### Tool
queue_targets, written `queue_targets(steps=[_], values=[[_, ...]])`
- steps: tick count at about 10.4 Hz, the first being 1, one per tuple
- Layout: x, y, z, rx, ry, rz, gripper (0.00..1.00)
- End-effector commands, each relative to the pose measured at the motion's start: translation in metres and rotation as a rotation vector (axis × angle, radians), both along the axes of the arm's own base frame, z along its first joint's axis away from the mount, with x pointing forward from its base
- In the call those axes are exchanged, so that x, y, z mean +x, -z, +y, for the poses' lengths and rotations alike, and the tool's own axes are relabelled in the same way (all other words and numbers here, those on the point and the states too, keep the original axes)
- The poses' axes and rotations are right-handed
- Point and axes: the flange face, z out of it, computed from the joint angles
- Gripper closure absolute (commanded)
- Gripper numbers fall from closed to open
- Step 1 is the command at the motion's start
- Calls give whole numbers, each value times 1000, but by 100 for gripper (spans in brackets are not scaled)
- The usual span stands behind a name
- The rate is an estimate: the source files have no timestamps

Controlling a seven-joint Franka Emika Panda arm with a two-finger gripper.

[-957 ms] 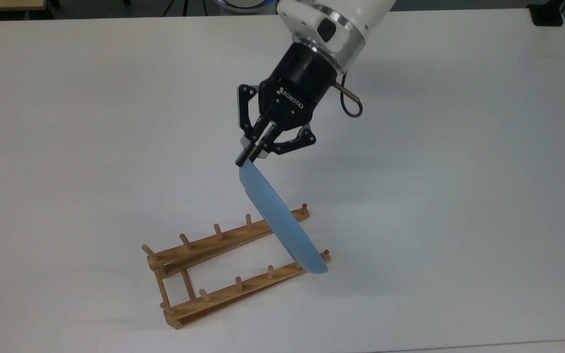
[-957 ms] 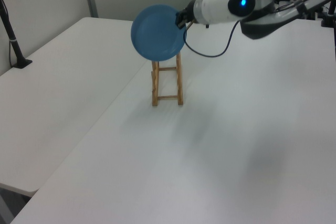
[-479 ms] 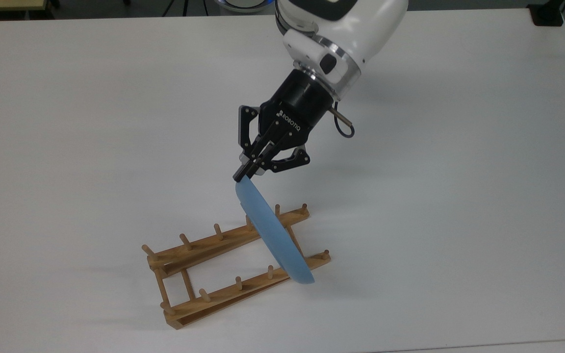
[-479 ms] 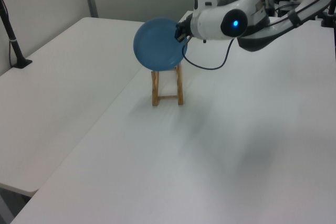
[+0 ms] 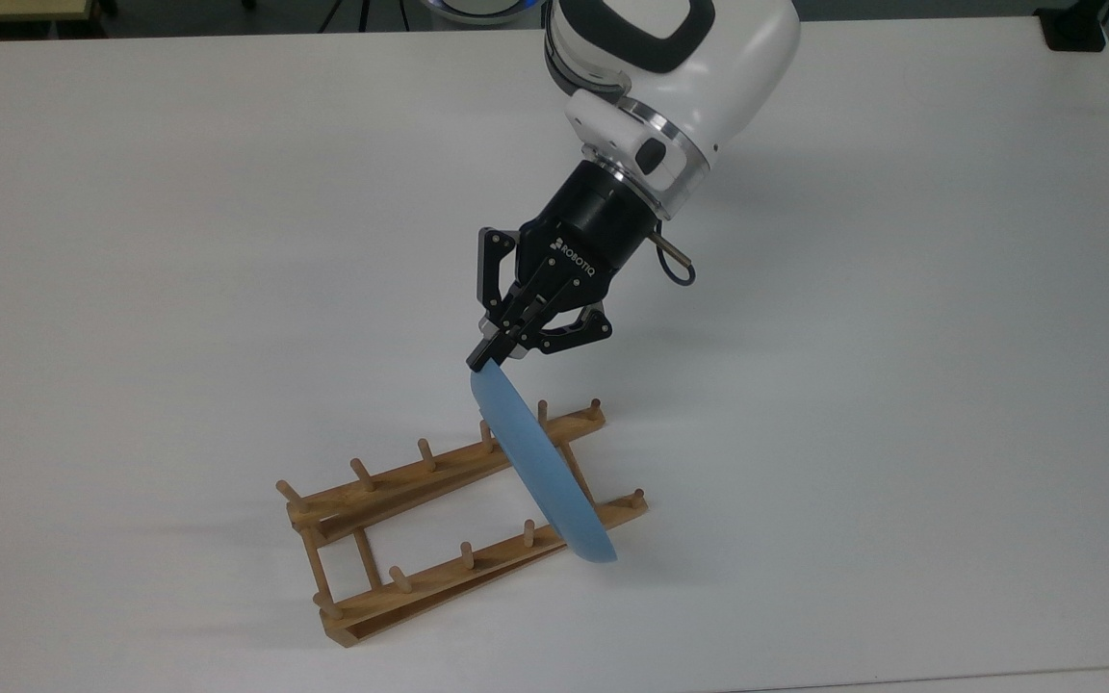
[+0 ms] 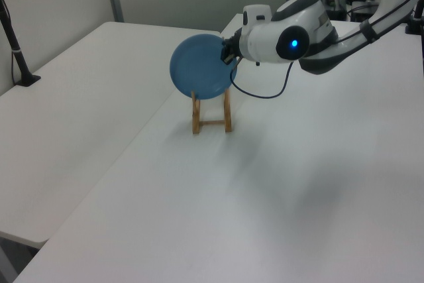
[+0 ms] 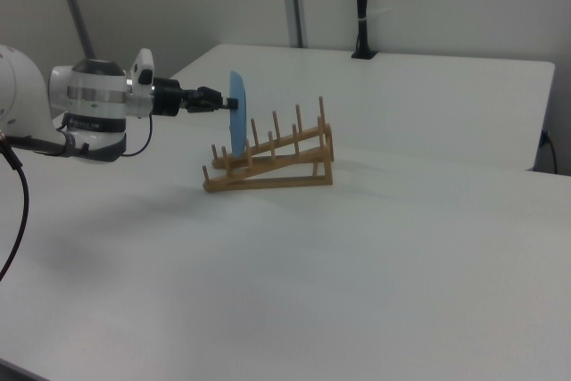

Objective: Place plate in plate rack
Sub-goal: 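Lower the upright plate between the rack pegs, then open the gripper and raise it away from the plate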

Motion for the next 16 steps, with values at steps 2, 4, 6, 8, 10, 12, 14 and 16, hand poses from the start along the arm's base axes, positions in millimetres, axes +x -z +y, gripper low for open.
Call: queue_targets(steps=[2, 4, 6, 8, 10, 12, 14, 16], values=[[-7, 12, 9, -12, 19, -7, 55], [-6, 7, 12, -2, 17, -13, 0], [-9, -4, 13, 70, 52, -10, 0], [-17, -50, 17, 212, 96, -33, 0], [-30, -86, 20, 356, 136, -26, 0], [-44, -117, 16, 534, 196, 30, 0], [-63, -151, 0, 718, 240, 208, 0], [-91, -193, -30, 904, 236, 388, 0]])
